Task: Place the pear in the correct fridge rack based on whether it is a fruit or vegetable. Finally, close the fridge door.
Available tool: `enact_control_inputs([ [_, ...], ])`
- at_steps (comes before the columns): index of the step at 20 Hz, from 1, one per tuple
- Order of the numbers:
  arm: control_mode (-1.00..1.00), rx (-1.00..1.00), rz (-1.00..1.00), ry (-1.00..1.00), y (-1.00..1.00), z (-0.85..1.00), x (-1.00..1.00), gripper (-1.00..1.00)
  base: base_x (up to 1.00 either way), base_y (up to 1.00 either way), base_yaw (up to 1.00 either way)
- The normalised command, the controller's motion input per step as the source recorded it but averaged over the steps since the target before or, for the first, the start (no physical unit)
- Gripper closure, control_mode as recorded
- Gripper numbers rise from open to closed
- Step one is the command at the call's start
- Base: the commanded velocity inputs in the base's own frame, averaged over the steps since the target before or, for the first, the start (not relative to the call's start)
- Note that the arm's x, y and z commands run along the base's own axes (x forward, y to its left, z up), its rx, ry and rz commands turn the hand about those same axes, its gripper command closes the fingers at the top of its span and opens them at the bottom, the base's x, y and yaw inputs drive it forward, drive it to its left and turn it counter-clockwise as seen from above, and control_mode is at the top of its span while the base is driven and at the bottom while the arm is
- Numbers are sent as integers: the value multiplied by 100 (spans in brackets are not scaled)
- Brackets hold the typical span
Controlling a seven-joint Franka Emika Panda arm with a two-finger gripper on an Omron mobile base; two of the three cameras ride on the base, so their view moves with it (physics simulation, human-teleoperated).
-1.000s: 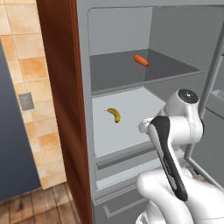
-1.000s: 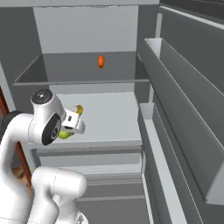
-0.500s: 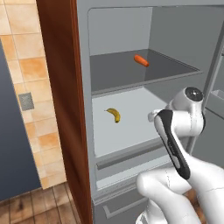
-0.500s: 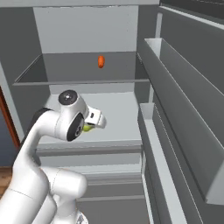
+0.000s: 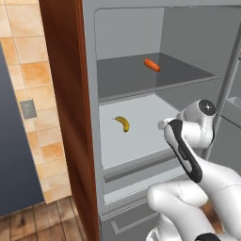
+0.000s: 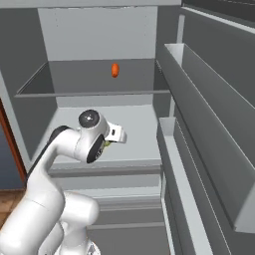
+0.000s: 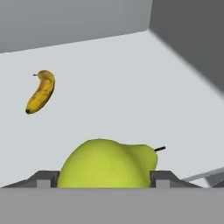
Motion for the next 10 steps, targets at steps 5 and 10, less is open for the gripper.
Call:
enact_control_inputs([
  [5, -100, 0, 0, 2, 0, -12, 78, 100, 0, 0, 0],
  [10, -100, 0, 0, 0, 15, -21, 97, 100, 0, 0, 0],
])
